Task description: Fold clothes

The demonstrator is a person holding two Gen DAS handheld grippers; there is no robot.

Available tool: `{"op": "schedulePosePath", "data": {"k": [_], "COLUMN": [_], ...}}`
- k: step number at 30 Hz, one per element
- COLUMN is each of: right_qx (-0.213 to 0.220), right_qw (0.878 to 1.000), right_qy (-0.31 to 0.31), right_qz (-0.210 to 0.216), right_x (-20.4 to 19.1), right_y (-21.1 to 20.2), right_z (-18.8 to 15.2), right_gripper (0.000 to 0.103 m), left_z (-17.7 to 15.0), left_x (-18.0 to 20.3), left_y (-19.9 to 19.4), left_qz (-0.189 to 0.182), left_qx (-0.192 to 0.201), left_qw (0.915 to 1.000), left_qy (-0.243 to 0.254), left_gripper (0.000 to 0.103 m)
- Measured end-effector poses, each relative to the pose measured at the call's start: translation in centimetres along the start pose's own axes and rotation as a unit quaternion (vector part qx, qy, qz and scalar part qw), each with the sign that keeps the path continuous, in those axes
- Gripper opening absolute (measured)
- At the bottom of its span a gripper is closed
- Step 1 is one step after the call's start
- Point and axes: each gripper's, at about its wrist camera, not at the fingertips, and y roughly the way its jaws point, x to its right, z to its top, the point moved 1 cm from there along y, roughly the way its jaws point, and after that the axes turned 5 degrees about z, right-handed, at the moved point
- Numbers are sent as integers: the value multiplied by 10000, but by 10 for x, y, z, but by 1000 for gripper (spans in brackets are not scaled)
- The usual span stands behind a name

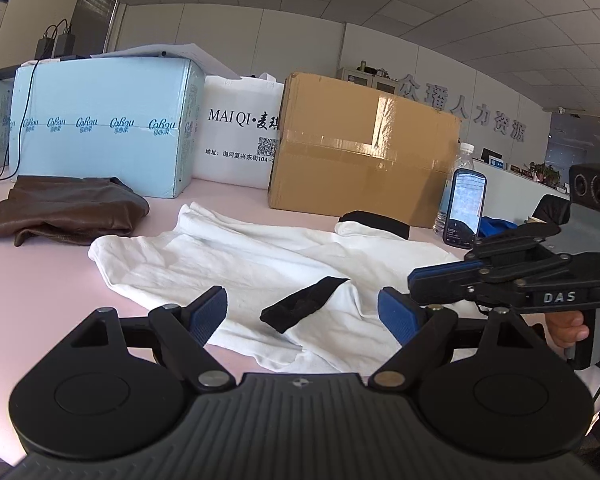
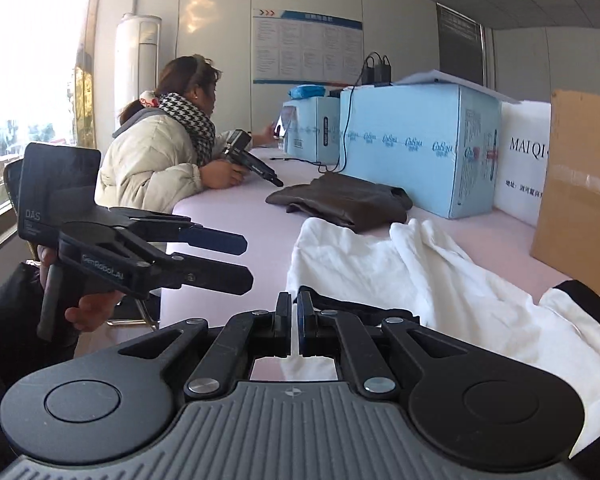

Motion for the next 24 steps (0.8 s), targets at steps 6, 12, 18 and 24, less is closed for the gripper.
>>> {"op": "schedulePosePath", "data": {"k": [6,12,18,24], "right_qx": [-117,-341,-647,-1127], "right_qw": [9983,9936,9655,9574], "right_qy": [-347,297,1694,1478], "right_qz": [446,-1037,-1868,-2212], "right_x": [-47,-13,48,39], "right_y": [-7,13,47,71], "right_z": [-14,-19,-17,-22], "right_gripper": [3,52,50,15], "left_z": [-9,-19,-26,-28], "left_x": [-10,-12,-3,-5], "left_y": [-39,-52,-57,-55], "left_qz": [302,283,44,-49], "left_qx": [159,100,105,66], "left_qw": [9994,9994,9998,9997], "left_qy": [7,-196,-182,-228], "left_gripper": [82,83,84,84]}}
